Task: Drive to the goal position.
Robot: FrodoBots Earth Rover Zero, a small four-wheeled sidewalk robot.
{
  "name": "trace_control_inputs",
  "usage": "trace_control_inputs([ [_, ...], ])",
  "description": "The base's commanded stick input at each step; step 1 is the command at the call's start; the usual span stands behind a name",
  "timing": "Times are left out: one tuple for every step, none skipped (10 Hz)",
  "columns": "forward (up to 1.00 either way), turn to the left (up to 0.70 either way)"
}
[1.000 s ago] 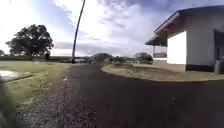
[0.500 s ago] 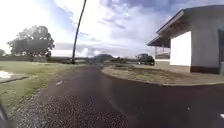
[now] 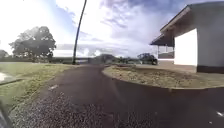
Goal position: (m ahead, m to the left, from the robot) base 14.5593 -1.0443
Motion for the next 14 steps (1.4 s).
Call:
trace_control_inputs([
  [0.7, 0.29],
  [0.7, 0.35],
  [0.7, 0.35],
  [0.7, 0.29],
  [0.7, 0.15],
  [0.7, 0.0],
  [0.7, 0.0],
  [0.7, 0.0],
  [0.7, 0.0],
  [0.7, 0.0],
  [0.7, 0.0],
  [0.7, 0.0],
  [0.7, 0.0],
  [0.7, 0.0],
])
